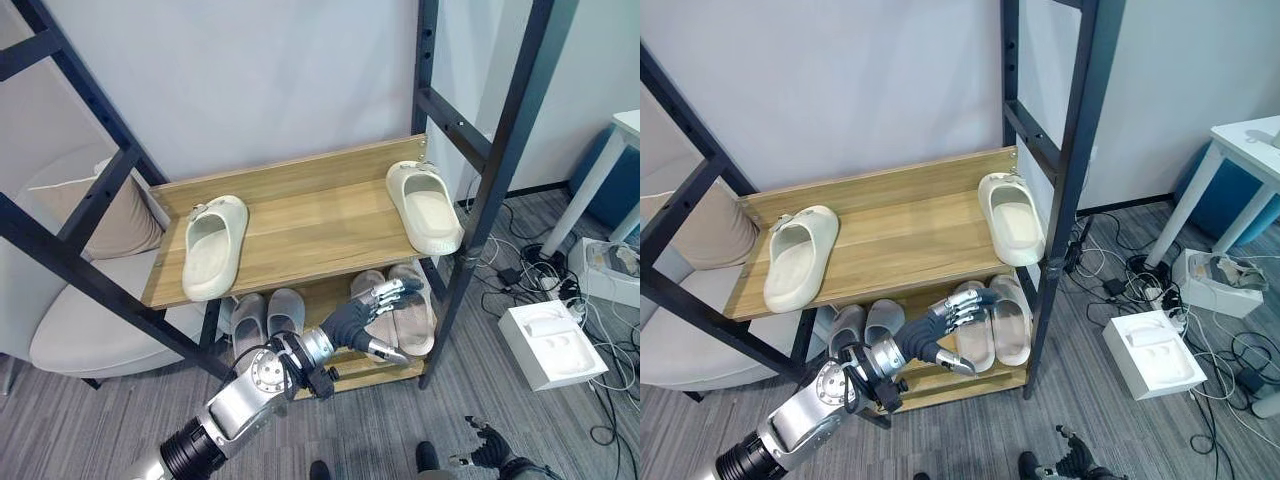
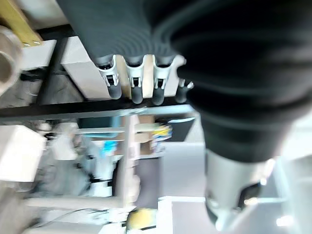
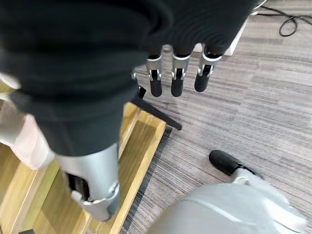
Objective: Arrange the slippers neatly on the shoe rack.
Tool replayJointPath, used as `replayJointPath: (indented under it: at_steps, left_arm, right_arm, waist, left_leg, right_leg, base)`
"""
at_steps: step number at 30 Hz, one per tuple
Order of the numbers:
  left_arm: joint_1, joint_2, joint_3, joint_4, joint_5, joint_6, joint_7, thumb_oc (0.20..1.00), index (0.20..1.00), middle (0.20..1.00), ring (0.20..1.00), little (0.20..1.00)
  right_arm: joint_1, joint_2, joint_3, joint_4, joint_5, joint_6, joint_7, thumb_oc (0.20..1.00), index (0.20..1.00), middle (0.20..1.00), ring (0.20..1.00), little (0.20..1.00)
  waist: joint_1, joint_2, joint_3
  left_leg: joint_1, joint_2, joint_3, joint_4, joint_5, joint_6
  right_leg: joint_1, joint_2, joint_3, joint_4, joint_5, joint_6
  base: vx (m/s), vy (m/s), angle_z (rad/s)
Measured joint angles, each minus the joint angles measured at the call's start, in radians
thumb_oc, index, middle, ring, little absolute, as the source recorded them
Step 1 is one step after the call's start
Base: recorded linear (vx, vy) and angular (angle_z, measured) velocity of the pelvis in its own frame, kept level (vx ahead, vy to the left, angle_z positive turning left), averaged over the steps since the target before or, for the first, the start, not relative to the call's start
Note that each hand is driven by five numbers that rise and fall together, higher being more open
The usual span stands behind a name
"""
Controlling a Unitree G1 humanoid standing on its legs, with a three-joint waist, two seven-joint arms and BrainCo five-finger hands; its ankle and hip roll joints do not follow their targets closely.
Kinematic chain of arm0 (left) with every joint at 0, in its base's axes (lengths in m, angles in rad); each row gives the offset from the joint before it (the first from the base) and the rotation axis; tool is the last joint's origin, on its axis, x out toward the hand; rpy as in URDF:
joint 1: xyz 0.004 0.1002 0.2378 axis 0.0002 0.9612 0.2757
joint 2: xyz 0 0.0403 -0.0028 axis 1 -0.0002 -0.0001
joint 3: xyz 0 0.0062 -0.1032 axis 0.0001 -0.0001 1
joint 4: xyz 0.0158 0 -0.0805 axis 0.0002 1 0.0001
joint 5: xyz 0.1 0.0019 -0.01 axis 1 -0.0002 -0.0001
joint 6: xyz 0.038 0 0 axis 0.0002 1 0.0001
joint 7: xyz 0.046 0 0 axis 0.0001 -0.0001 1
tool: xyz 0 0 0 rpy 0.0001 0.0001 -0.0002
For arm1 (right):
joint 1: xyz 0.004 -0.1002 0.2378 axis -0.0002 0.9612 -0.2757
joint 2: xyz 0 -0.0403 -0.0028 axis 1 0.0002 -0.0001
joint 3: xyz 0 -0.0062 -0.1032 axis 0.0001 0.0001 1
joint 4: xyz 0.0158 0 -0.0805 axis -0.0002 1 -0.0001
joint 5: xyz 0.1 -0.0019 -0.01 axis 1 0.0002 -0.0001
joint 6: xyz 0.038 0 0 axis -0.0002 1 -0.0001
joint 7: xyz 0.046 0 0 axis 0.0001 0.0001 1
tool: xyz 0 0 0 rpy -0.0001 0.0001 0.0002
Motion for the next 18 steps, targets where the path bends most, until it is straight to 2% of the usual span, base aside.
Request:
replayJointPath:
  at_steps: [3, 4, 6, 7, 8, 10, 12, 13, 18]
  left_arm:
    - [0.008, -0.022, 0.099, -0.069, -0.065, 0.003, 0.022, 1.0, 1.0, 1.0, 1.0, 1.0]
    - [0.025, -0.037, 0.156, -0.109, -0.102, -0.003, 0.038, 1.0, 1.0, 1.0, 1.0, 1.0]
    - [0.011, -0.06, 0.2, -0.119, -0.136, -0.023, 0.056, 1.0, 1.0, 1.0, 1.0, 1.0]
    - [0.004, -0.062, 0.209, -0.119, -0.134, -0.033, 0.069, 1.0, 1.0, 1.0, 1.0, 1.0]
    - [-0.005, -0.061, 0.242, -0.133, -0.135, -0.035, 0.085, 1.0, 1.0, 1.0, 1.0, 1.0]
    - [-0.021, -0.069, 0.274, -0.137, -0.13, -0.059, 0.116, 1.0, 1.0, 1.0, 1.0, 1.0]
    - [-0.075, -0.041, 0.28, -0.126, -0.124, -0.071, 0.141, 1.0, 1.0, 1.0, 1.0, 1.0]
    - [-0.074, -0.029, 0.316, -0.13, -0.105, -0.094, 0.164, 1.0, 1.0, 1.0, 1.0, 1.0]
    - [-0.074, 0.039, 0.408, -0.129, -0.025, -0.116, 0.233, 1.0, 1.0, 1.0, 1.0, 1.0]
  right_arm:
    - [0.009, 0.025, 0.009, -0.023, -0.003, 0.007, -0.013, 1.0, 1.0, 1.0, 1.0, 1.0]
    - [0.039, 0.022, 0.029, -0.077, -0.019, 0.004, -0.01, 1.0, 1.0, 1.0, 1.0, 1.0]
    - [0.053, 0.039, 0.02, -0.054, -0.021, -0.011, -0.01, 1.0, 1.0, 1.0, 1.0, 1.0]
    - [0.059, 0.034, 0.021, -0.057, -0.033, -0.005, -0.009, 1.0, 1.0, 1.0, 1.0, 1.0]
    - [0.086, -0.005, 0.042, -0.16, -0.061, 0.006, -0.006, 1.0, 1.0, 1.0, 1.0, 1.0]
    - [0.109, 0.007, 0.015, -0.149, -0.076, -0.027, -0.005, 1.0, 1.0, 1.0, 1.0, 1.0]
    - [0.084, 0.052, -0.026, 0.017, -0.03, -0.044, 0.011, 1.0, 1.0, 1.0, 1.0, 1.0]
    - [0.071, 0.04, -0.007, 0.023, -0.04, -0.005, 0.023, 1.0, 1.0, 1.0, 1.0, 1.0]
    - [0.075, 0.008, -0.008, -0.007, -0.036, -0.005, 0.033, 1.0, 1.0, 1.0, 1.0, 1.0]
  waist:
    - [0.01, -0.001, -0.001]
    - [0.018, -0.003, -0.001]
    - [0.023, -0.005, -0.003]
    - [0.021, -0.009, -0.003]
    - [0.026, -0.008, -0.004]
    - [0.008, -0.023, -0.001]
    - [0.022, -0.036, -0.003]
    - [0.026, -0.035, -0.004]
    - [0.032, -0.038, -0.004]
  left_leg:
    - [0.002, 0.0, -0.014, 0.0, 0.002, 0.0]
    - [0.002, 0.0, -0.014, 0.0, 0.001, -0.001]
    - [0.003, -0.002, -0.016, 0.0, 0.005, 0.005]
    - [0.003, -0.002, -0.014, 0.001, 0.006, 0.004]
    - [0.002, -0.004, -0.015, 0.001, 0.006, 0.004]
    - [0.007, -0.003, -0.015, 0.001, 0.01, -0.002]
    - [0.016, -0.002, -0.021, 0.0, 0.008, -0.003]
    - [0.018, -0.003, -0.02, 0.0, 0.003, -0.006]
    - [0.016, -0.003, -0.029, 0.0, 0.0, 0.0]
  right_leg:
    - [0.013, -0.001, -0.022, 0.0, -0.004, 0.006]
    - [0.014, 0.0, -0.023, 0.0, -0.005, 0.007]
    - [0.017, -0.001, -0.024, 0.0, -0.005, 0.008]
    - [0.015, -0.001, -0.022, 0.0, -0.005, 0.009]
    - [0.015, -0.003, -0.023, 0.0, -0.005, 0.01]
    - [0.018, -0.002, -0.022, 0.0, -0.005, 0.009]
    - [0.033, 0.0, -0.027, 0.001, -0.009, 0.01]
    - [0.03, -0.001, -0.023, 0.0, -0.009, 0.011]
    - [0.034, -0.002, -0.028, 0.0, -0.009, 0.01]
  base:
    - [-0.01, 0.01, 0.19]
    - [0.0, 0.009, 0.1]
    - [0.0, 0.0, 0.0]
    - [0.0, 0.0, 0.0]
    - [0.0, -0.002, -0.05]
    - [0.0, 0.001, 0.0]
    - [0.0, 0.001, 0.05]
    - [0.01, -0.001, -0.07]
    - [0.02, -0.002, 0.04]
